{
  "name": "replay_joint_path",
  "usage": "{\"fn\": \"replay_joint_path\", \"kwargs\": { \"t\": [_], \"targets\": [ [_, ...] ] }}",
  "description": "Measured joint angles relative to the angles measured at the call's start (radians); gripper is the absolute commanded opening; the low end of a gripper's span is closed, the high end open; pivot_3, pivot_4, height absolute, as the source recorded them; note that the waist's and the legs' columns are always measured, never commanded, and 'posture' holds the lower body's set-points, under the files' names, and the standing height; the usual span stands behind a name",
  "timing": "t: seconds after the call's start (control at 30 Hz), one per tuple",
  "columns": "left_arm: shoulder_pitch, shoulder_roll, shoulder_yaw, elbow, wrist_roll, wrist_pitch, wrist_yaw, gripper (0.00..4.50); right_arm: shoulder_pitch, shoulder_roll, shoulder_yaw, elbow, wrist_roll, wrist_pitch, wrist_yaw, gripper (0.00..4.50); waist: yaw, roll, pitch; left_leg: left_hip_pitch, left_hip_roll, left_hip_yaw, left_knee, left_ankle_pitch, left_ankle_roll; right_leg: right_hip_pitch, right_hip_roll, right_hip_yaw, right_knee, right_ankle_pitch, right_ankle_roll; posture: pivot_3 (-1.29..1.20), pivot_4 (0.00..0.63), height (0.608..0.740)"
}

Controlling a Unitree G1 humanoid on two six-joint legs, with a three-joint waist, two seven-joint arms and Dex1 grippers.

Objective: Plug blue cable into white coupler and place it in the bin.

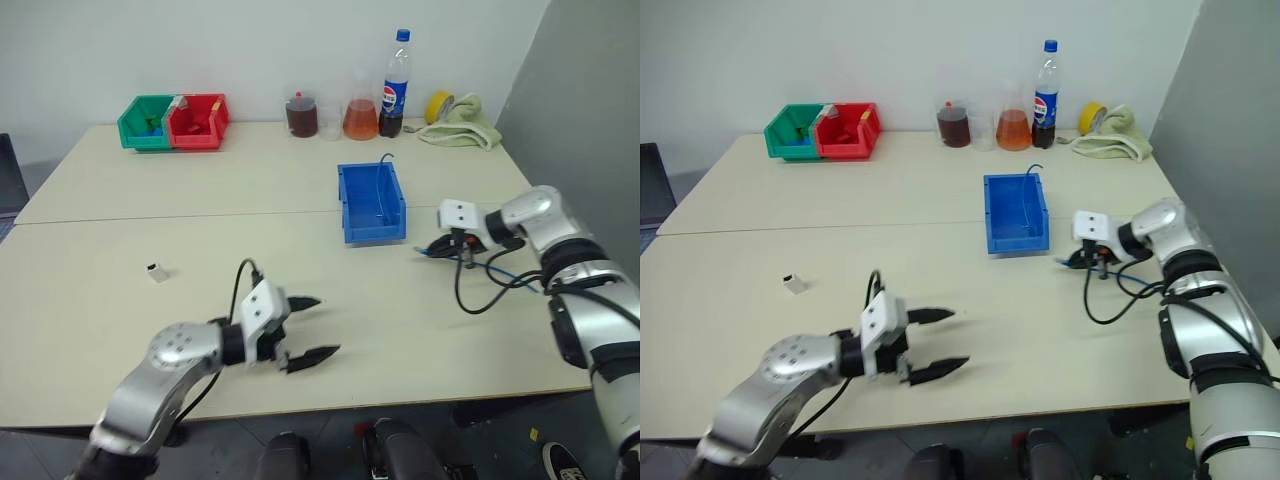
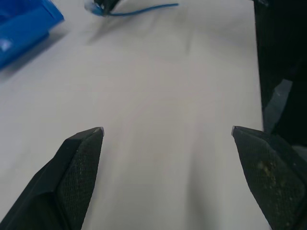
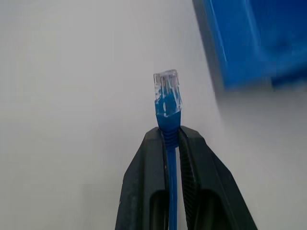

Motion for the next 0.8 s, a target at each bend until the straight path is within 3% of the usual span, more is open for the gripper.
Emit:
{"fn": "replay_joint_path", "kwargs": {
  "t": [0.3,0.43,0.8],
  "targets": [
    [0.308,0.003,0.225,-0.118,-0.064,0.014,0.054,4.50,0.243,0.212,0.056,-0.577,0.082,0.356,-0.075,0.07,0.022,0.001,0.001,-0.004,0.000,0.000,0.000,0.000,0.000,-0.005,-0.001,-0.001,0.001,0.000,-0.001,0.00,0.150,0.740],
    [0.410,-0.034,0.301,-0.133,-0.064,0.004,0.087,4.50,0.309,0.292,0.111,-0.701,0.076,0.448,-0.152,0.07,0.024,0.000,0.001,-0.004,0.000,0.000,0.000,0.000,0.000,-0.005,-0.001,-0.001,0.001,-0.001,-0.002,0.00,0.150,0.740],
    [0.506,-0.109,0.347,-0.159,-0.039,-0.039,0.176,4.50,0.333,0.379,0.267,-0.707,0.013,0.513,-0.312,0.07,0.021,-0.001,0.000,-0.004,0.000,0.000,0.000,0.000,0.000,-0.006,-0.001,-0.001,0.000,-0.005,-0.007,0.00,0.150,0.740]
  ]
}}
